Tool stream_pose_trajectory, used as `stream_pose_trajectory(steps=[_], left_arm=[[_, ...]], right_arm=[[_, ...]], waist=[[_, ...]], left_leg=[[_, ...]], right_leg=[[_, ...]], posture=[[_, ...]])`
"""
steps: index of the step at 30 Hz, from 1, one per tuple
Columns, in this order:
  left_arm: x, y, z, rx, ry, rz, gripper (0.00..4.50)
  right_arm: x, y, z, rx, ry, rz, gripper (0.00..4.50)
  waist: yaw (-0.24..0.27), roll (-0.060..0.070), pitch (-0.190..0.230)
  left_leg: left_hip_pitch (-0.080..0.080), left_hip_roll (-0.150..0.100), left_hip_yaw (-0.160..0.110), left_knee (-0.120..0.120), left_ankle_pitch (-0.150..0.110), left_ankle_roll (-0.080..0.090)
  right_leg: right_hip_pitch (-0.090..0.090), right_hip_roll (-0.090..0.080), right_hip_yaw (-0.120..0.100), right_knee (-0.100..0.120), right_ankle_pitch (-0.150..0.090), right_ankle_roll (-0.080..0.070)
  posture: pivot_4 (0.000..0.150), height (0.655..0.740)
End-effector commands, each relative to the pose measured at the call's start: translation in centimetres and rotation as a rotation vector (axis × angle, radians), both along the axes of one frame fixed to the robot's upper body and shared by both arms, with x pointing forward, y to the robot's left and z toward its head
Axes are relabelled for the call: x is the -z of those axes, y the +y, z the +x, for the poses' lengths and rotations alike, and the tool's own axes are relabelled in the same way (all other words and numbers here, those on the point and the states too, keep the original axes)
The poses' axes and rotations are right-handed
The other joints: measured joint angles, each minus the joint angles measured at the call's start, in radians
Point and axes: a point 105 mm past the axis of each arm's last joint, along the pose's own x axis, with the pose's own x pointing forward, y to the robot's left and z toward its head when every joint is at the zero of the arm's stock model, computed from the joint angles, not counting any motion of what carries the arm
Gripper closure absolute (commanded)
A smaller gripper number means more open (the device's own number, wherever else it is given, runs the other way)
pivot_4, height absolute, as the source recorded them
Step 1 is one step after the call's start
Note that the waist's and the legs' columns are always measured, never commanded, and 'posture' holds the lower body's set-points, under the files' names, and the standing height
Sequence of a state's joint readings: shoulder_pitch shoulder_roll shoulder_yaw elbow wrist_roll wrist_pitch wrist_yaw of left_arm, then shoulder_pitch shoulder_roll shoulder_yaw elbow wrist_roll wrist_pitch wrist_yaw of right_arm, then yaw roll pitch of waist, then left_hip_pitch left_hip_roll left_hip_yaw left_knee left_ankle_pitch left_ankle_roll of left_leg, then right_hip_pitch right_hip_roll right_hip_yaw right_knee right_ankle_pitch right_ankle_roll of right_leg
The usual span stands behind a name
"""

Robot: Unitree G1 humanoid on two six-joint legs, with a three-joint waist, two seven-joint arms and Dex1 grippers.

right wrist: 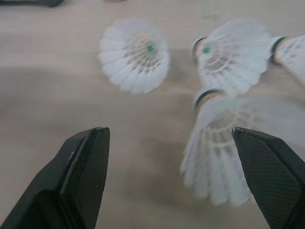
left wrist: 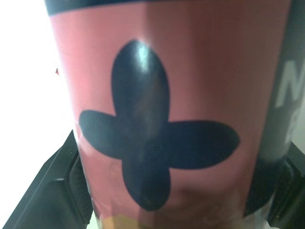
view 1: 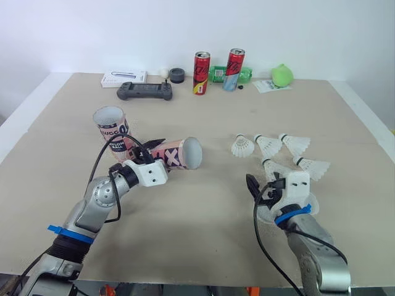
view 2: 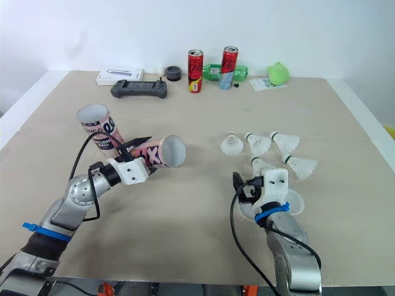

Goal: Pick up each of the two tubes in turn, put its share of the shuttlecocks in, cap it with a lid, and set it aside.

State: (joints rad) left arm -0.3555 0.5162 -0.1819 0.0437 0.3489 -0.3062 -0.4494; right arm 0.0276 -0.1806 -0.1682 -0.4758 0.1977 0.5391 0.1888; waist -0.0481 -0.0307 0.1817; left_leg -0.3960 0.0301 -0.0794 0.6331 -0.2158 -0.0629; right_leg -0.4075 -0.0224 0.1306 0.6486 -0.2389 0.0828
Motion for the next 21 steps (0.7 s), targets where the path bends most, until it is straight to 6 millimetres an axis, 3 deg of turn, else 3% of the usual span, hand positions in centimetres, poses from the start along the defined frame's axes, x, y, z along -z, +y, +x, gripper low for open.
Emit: stream_pose_trajectory(steps=[1, 5, 6, 8, 11, 14, 17, 21], left_arm=[[-1.5, -0.5, -0.1, 0.012, -0.06, -0.018, 0.54], [-1.5, -0.6, 0.0, 0.01, -0.063, -0.02, 0.54], [-1.5, -0.7, 0.0, 0.011, -0.065, -0.022, 0.54], [-1.6, -0.8, 0.0, 0.012, -0.067, -0.024, 0.54], [-1.6, -1.1, 0.0, 0.016, -0.066, -0.026, 0.54], [-1.5, -1.3, 0.0, 0.02, -0.062, -0.028, 0.54], [-1.5, -1.5, 0.1, 0.028, -0.058, -0.028, 0.54], [-1.5, -1.9, 0.4, 0.035, -0.056, -0.03, 0.54]], right_arm=[[-0.5, -0.6, 0.5, 0.027, -0.031, 0.002, 1.1], [-0.6, -0.5, 0.9, 0.034, -0.037, 0.004, 3.07], [-0.5, -0.5, 0.9, 0.039, -0.034, 0.004, 3.81], [-0.5, -0.7, 0.7, 0.048, -0.035, 0.002, 4.45], [-1.6, -0.7, 0.2, 0.007, -0.065, -0.013, 4.45], [-3.8, 0.5, -0.8, -0.158, -0.126, -0.065, 4.45], [-6.5, 2.5, -1.8, -0.358, -0.208, -0.128, 4.45], [-10.0, 7.0, -3.2, -0.67, -0.33, -0.224, 4.45]], waist=[[0.0, 0.0, 0.0], [0.0, 0.0, 0.0], [0.0, 0.0, 0.0], [0.0, 0.0, 0.0], [0.0, 0.0, 0.0], [0.0, 0.001, 0.001], [-0.001, 0.001, 0.001], [-0.002, 0.003, 0.002]], left_leg=[[0.0, 0.0, 0.0, 0.0, 0.0, 0.0], [0.0, 0.0, 0.0, 0.0, 0.0, 0.0], [0.0, 0.0, 0.0, 0.0, 0.0, 0.0], [0.0, 0.0, 0.0, 0.0, 0.0, 0.0], [0.0, 0.0, 0.0, 0.0, 0.0, 0.0], [-0.001, -0.001, 0.0, 0.0, 0.0, 0.0], [-0.001, -0.001, -0.001, 0.001, 0.0, 0.0], [0.0, 0.0, -0.001, 0.001, 0.001, 0.001]], right_leg=[[0.0, 0.0, 0.0, 0.0, 0.0, 0.0], [0.0, 0.0, 0.0, 0.0, 0.0, 0.0], [0.0, 0.0, 0.0, 0.0, 0.0, 0.0], [0.0, 0.0, 0.0, 0.0, 0.0, 0.0], [0.0, 0.0, 0.0, 0.0, 0.0, 0.0], [0.0, 0.0, 0.0, 0.0, 0.0, 0.0], [0.0, 0.0, 0.0, 0.0, 0.0, 0.001], [0.0, 0.001, 0.0, 0.0, 0.002, 0.003]], posture=[[0.15, 0.74], [0.15, 0.74], [0.15, 0.74], [0.15, 0.74], [0.15, 0.74], [0.15, 0.74], [0.15, 0.74], [0.15, 0.74]])
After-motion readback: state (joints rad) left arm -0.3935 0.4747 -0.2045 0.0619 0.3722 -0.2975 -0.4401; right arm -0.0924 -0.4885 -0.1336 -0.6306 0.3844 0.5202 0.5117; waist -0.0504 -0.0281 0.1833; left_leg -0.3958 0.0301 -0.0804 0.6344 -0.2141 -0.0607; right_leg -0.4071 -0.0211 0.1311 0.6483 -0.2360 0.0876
